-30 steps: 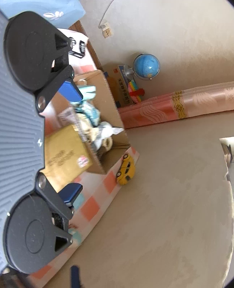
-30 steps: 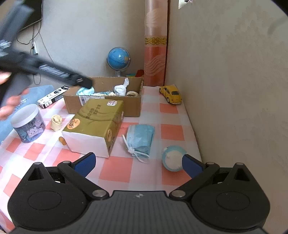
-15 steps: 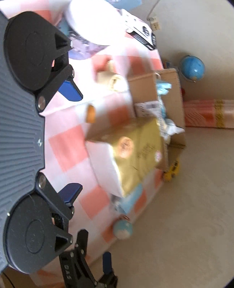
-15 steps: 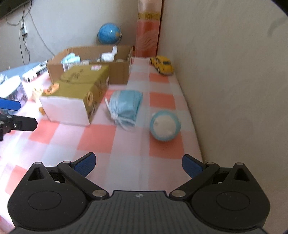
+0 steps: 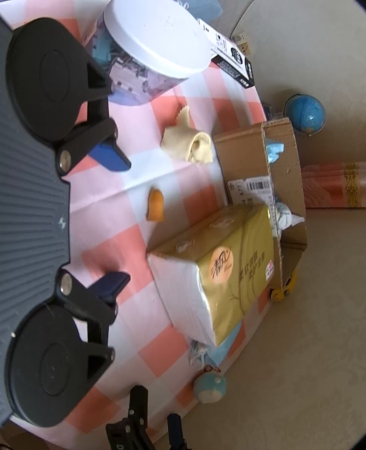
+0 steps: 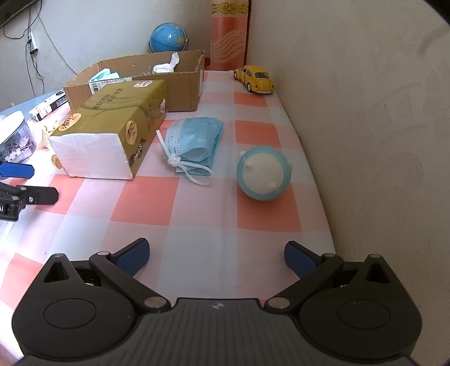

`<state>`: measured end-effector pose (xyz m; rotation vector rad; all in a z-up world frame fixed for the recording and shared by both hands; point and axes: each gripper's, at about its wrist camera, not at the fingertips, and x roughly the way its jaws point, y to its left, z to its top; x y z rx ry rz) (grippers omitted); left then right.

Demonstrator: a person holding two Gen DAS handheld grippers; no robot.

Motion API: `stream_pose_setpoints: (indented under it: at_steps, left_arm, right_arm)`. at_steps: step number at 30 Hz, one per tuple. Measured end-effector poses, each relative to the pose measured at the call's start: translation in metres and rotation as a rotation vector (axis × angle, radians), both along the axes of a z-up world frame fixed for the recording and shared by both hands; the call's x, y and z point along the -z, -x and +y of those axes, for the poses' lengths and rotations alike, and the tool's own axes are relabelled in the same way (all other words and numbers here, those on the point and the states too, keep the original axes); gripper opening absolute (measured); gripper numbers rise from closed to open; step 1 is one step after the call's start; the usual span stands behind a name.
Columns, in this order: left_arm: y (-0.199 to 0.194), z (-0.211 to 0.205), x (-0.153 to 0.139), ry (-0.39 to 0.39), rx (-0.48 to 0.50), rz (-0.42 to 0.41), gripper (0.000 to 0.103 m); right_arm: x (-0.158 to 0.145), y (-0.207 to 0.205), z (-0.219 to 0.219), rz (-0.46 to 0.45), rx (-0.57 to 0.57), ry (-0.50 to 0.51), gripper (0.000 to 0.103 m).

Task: Organize soft objects
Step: 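Lower the left gripper onto the orange foam earplug and grasp it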

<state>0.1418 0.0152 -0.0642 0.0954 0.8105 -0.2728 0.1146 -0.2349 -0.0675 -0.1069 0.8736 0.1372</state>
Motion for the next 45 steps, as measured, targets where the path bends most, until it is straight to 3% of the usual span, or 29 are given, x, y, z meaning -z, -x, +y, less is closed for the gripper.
stream_pose_setpoints:
  at_steps: [7, 21, 27, 32, 45]
  left_arm:
    - [-0.005, 0.002, 0.002, -0.003, -0.002, -0.031, 0.067]
    - [-0.019, 0.011, 0.000, 0.024, -0.010, -0.058, 0.045]
    - [-0.024, 0.012, 0.001, 0.047, 0.003, -0.062, 0.042]
    - [-0.025, 0.011, 0.001, 0.055, 0.002, -0.060, 0.024]
    - [-0.010, 0.018, -0.003, 0.046, -0.020, -0.042, 0.025]
  right_arm:
    - [0.001, 0.001, 0.001, -0.009, 0.015, -0.002, 0.103]
    - [0.001, 0.005, 0.002, -0.026, 0.036, -0.003, 0.103]
    - [0.001, 0.006, 0.003, -0.034, 0.041, -0.003, 0.103]
    - [0.002, 0.008, 0.003, -0.046, 0.047, -0.004, 0.103]
    - [0.002, 0.001, -0.005, -0.054, 0.042, -0.006, 0.103]
